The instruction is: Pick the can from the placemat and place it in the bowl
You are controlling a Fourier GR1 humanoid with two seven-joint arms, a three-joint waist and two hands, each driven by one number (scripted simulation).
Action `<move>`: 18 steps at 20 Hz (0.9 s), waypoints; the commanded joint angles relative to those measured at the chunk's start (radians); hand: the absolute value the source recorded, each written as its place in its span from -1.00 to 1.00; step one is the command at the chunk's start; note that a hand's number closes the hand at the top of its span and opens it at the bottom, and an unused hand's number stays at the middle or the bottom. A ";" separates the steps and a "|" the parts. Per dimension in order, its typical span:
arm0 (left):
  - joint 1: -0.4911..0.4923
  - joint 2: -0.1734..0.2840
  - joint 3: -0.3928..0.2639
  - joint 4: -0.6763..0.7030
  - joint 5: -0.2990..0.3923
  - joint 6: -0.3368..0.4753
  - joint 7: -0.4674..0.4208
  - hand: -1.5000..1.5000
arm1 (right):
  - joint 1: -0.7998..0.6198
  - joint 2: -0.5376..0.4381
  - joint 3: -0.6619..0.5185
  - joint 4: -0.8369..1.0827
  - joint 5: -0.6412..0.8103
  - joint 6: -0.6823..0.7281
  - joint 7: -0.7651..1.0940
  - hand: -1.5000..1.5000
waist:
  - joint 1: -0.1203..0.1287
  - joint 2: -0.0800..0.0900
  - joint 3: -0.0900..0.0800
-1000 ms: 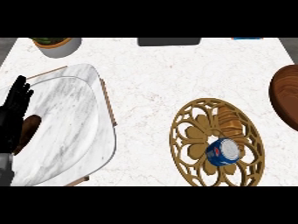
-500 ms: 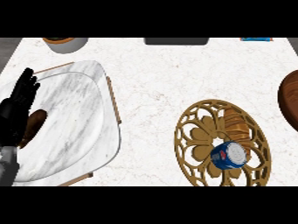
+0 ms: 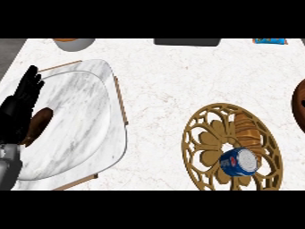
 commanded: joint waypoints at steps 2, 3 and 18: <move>0.011 0.020 0.022 -0.050 0.005 -0.017 0.048 0.00 | -0.157 0.005 0.115 0.070 -0.084 0.139 0.106 -1.00 | -0.005 -0.005 0.001; -0.016 -0.029 -0.003 0.015 -0.020 0.000 -0.005 0.00 | -0.217 0.046 0.175 0.146 -0.064 0.142 0.095 -1.00 | 0.000 0.000 0.001; 0.033 -0.016 0.088 0.020 -0.023 -0.055 -0.024 0.00 | -0.398 0.277 0.390 0.297 0.162 0.327 0.213 -1.00 | -0.030 -0.009 0.002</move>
